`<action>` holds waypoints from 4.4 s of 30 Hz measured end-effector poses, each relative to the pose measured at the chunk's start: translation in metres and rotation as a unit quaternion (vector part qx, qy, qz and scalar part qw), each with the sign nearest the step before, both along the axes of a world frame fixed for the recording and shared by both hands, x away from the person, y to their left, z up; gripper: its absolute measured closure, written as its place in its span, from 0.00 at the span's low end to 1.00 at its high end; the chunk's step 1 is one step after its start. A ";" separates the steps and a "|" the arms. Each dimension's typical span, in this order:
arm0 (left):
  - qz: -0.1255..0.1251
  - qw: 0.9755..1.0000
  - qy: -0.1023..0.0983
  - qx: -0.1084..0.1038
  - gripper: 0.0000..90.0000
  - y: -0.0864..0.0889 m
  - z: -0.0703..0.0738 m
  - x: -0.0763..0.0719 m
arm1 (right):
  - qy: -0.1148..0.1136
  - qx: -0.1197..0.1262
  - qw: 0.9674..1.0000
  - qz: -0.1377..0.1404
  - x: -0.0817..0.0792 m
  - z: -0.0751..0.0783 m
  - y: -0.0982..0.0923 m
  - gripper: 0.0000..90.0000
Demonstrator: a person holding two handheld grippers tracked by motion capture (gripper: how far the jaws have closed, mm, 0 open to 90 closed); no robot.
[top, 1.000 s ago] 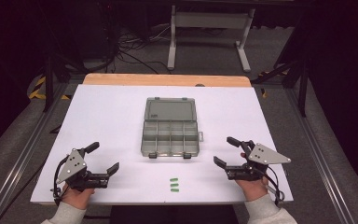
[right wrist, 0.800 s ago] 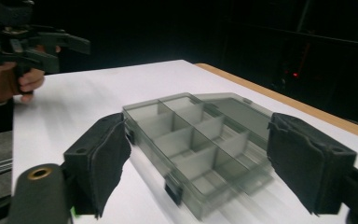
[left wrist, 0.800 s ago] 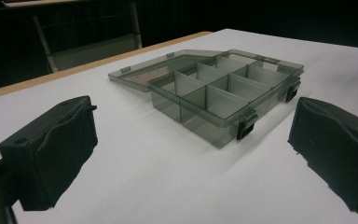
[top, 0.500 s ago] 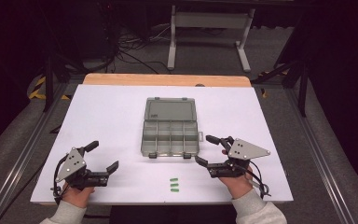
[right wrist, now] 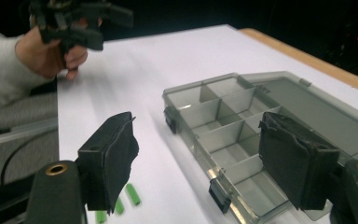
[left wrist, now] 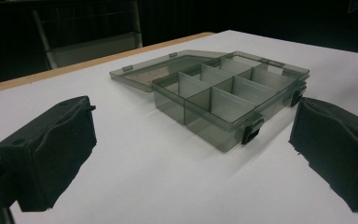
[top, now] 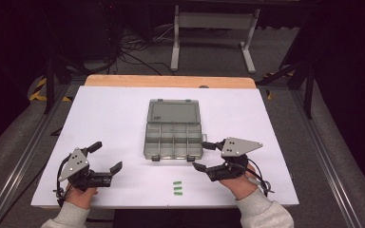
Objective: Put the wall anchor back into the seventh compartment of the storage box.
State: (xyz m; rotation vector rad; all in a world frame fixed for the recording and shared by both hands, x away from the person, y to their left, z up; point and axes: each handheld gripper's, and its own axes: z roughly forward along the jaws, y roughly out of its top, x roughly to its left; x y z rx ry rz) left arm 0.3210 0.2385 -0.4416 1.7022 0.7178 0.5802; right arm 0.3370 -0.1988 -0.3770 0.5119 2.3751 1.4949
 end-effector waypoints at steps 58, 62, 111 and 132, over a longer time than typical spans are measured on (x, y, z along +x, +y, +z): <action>0.002 1.000 -0.007 -0.009 0.01 0.005 -0.002 -0.004 | 0.129 -0.307 0.939 0.082 0.017 -0.007 0.105 0.40; 0.001 1.000 -0.004 -0.008 0.01 0.005 -0.002 -0.005 | 0.136 -0.311 0.937 0.079 0.018 -0.014 0.106 0.40; -0.002 1.000 0.001 -0.003 0.01 0.004 -0.005 -0.002 | 0.145 -0.377 0.909 0.102 0.021 -0.047 0.120 0.93; 0.002 1.000 0.001 -0.009 0.01 0.004 -0.005 -0.002 | 0.124 -0.328 0.932 0.087 0.035 0.008 0.112 0.93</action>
